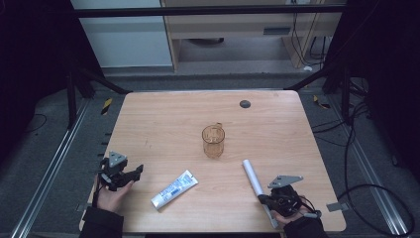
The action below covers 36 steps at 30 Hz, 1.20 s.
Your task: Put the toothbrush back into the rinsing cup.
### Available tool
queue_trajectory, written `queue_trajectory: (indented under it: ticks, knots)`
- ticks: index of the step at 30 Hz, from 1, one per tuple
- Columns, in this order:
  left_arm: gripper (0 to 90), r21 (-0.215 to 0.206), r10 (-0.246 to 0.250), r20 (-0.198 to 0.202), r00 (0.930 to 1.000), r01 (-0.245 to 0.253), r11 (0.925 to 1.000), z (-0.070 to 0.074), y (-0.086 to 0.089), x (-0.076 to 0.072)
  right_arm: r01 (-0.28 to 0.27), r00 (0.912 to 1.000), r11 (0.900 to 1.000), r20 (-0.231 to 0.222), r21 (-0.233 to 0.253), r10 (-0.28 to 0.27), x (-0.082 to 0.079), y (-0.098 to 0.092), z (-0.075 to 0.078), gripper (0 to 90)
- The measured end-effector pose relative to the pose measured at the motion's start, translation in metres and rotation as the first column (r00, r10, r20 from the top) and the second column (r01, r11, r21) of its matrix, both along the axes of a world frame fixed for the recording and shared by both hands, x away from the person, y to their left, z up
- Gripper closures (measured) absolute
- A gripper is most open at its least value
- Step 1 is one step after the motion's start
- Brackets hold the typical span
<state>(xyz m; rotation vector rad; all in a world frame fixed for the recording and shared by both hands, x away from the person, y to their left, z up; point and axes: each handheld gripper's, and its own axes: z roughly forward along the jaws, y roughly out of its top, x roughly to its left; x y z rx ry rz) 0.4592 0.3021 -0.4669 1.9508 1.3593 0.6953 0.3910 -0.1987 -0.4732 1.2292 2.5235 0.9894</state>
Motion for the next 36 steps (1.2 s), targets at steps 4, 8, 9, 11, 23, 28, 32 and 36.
queue_trajectory:
  ticks: [4,8,9,11,23,28,32,36]
  knots:
    - [34.0,-0.002,0.0,0.001,1.0,0.0,1.0,0.0,0.0,0.0,0.002,1.0,1.0,-0.005,-0.008,-0.002,0.001,0.001,-0.002,90.0]
    - [33.9,-0.001,-0.001,0.0,1.0,0.001,1.0,0.0,0.0,0.0,0.007,0.9999,1.0,-0.008,-0.019,-0.007,0.001,0.0,-0.002,90.0]
    - [33.9,-0.001,0.0,0.0,1.0,0.0,1.0,0.0,0.0,0.0,0.007,1.0,1.0,-0.007,-0.017,-0.007,0.001,0.0,-0.002,90.0]
    - [33.9,-0.001,0.0,0.0,1.0,0.0,1.0,0.0,0.0,0.0,0.015,0.9999,1.0,-0.005,-0.026,-0.015,0.002,0.0,-0.002,90.0]
    - [33.7,0.004,-0.004,-0.003,1.0,0.004,1.0,0.0,-0.001,0.0,0.055,0.9984,0.997,-0.01,-0.054,-0.056,0.003,-0.006,-0.003,90.0]
    - [33.7,0.007,-0.007,-0.004,1.0,0.007,1.0,0.0,-0.001,0.0,0.074,0.9972,0.995,-0.011,-0.06,-0.075,0.004,-0.009,-0.002,90.0]
    - [33.6,0.005,-0.006,-0.005,1.0,0.006,1.0,0.0,-0.001,0.0,0.086,0.9961,0.994,-0.014,-0.072,-0.087,0.005,-0.011,-0.002,90.0]
    - [33.6,0.006,-0.005,-0.006,1.0,0.006,1.0,0.0,-0.001,0.001,0.1,0.9947,0.992,-0.018,-0.077,-0.101,0.006,-0.013,-0.003,90.0]
